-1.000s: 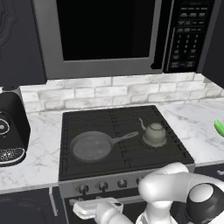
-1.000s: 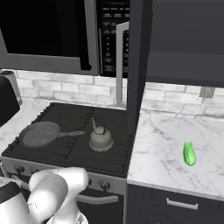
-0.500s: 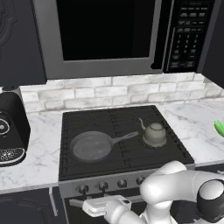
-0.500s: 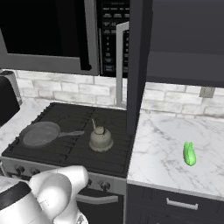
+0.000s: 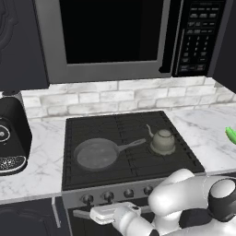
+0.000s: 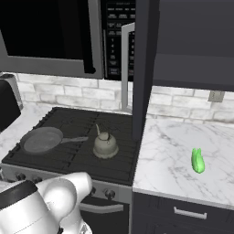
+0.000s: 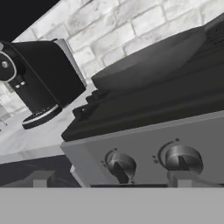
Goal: Pick the pan from the cabinet and place it on the stove. Then turn on the stove burner for the pan.
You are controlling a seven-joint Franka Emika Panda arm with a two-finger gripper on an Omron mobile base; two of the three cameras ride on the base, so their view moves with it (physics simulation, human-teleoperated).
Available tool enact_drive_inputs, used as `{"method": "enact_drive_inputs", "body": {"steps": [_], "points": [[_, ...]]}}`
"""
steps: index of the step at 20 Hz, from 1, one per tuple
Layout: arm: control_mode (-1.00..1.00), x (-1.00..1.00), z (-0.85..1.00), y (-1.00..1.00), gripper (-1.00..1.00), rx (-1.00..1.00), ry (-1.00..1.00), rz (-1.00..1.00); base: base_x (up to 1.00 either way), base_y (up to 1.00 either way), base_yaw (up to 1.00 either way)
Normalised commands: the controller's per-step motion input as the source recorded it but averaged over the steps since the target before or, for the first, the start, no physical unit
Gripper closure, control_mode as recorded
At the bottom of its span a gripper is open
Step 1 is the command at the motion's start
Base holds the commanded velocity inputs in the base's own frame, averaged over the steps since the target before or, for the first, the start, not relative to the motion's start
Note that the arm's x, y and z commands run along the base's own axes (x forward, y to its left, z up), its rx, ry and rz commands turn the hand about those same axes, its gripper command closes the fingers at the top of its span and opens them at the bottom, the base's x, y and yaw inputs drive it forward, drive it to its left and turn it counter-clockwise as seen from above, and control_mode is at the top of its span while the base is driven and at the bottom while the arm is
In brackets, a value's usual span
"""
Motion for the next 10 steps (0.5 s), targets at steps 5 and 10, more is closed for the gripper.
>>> {"method": "enact_drive_inputs", "body": {"steps": [5, 10], "points": [[-1.00, -0.01, 0.00, 0.35, -1.00, -0.09, -0.07, 0.00, 0.00, 0.00, 0.00], [-1.00, 0.00, -0.04, 0.30, -1.00, -0.08, -0.01, -0.04, 0.00, 0.00, 0.00]]}}
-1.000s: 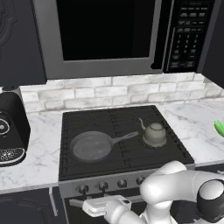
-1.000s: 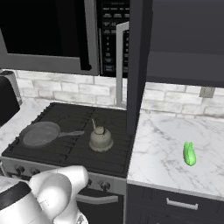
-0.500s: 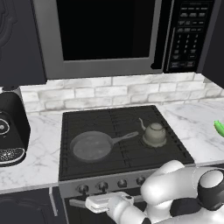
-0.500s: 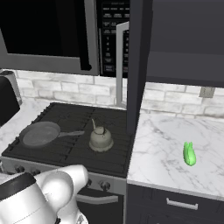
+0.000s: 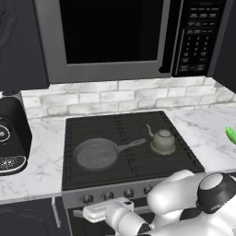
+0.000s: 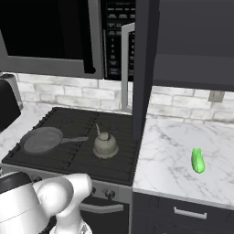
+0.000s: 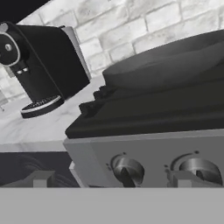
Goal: Pick the pan from the cabinet and place it on the stove. Then turn on the stove burner for the pan.
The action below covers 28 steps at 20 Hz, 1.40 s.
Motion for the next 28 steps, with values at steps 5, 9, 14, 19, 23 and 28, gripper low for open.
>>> {"method": "enact_drive_inputs", "body": {"steps": [5, 9, 14, 19, 23, 28], "points": [[-1.00, 0.00, -0.19, 0.15, -1.00, -0.04, 0.01, -0.07, 0.00, 0.00, 0.00], [-1.00, 0.00, -0.20, 0.04, -1.00, 0.00, 0.00, -0.10, 0.00, 0.00, 0.00], [-1.00, 0.00, -0.10, 0.01, -1.00, 0.00, -0.02, -0.11, 0.00, 0.00, 0.00], [-1.00, 0.00, -0.01, 0.07, -1.00, -0.01, -0.07, -0.10, 0.00, 0.00, 0.00], [-1.00, 0.00, 0.00, 0.10, -1.00, -0.03, -0.06, -0.09, 0.00, 0.00, 0.00], [-1.00, 0.00, 0.00, 0.12, -1.00, -0.04, -0.03, -0.09, 0.00, 0.00, 0.00]]}}
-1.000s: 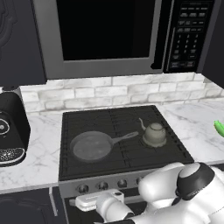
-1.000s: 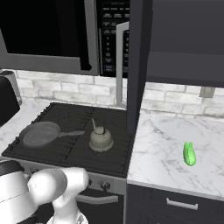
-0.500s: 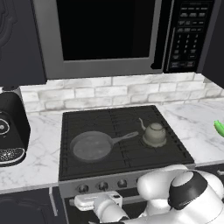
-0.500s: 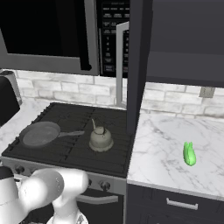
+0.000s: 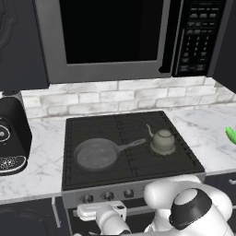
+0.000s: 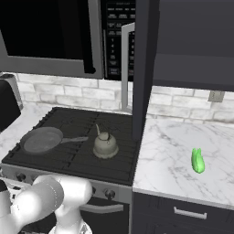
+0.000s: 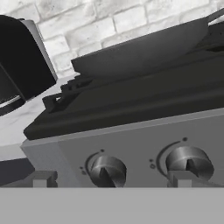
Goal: Pick the pan from the cabinet and place it on the stove. Then turn on the stove burner for the pan.
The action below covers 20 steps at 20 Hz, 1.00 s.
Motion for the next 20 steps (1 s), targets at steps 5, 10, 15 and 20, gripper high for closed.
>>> {"method": "enact_drive_inputs", "body": {"steps": [5, 10, 15, 20], "points": [[-1.00, 0.00, 0.00, 0.22, -1.00, -0.06, -0.02, -0.06, 0.00, 0.00, 0.00], [-1.00, 0.00, -0.02, 0.20, -1.00, -0.05, -0.01, -0.05, 0.00, 0.00, 0.00], [-1.00, 0.00, -0.07, 0.14, -1.00, -0.02, -0.01, -0.05, 0.00, 0.00, 0.00], [-1.00, 0.00, -0.01, 0.03, -1.00, 0.00, -0.04, -0.04, 0.00, 0.00, 0.00]]}}
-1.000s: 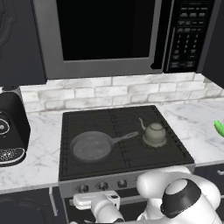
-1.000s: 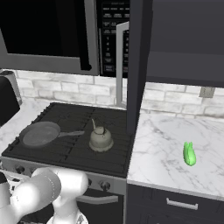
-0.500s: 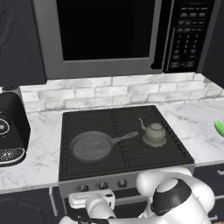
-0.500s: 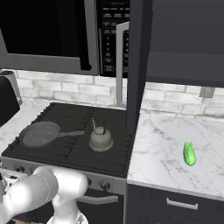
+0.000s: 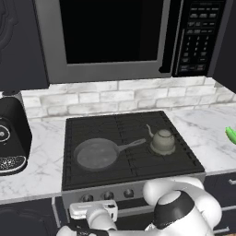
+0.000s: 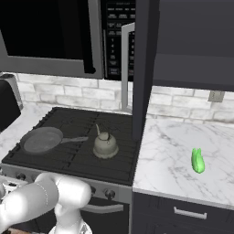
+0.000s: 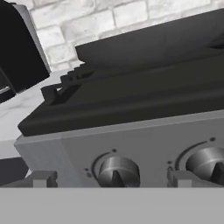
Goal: Pick the pan from the cabinet and place it on the stove. Then turn on the stove burner for the pan.
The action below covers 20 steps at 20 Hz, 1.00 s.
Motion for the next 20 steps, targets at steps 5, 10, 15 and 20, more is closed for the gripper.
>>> {"method": "enact_drive_inputs", "body": {"steps": [5, 10, 15, 20], "points": [[-1.00, 0.00, -0.04, 0.00, -1.00, 0.00, -0.07, -0.02, 0.00, 0.00, 0.00], [-1.00, 0.00, -0.16, 0.00, -1.00, 0.00, -0.05, -0.03, 0.00, 0.00, 0.00], [-1.00, 0.00, -0.08, 0.01, -1.00, 0.00, -0.02, -0.04, 0.00, 0.00, 0.00], [-1.00, 0.01, 0.00, 0.07, -1.00, 0.00, -0.04, 0.00, 0.00, 0.00, 0.00]]}}
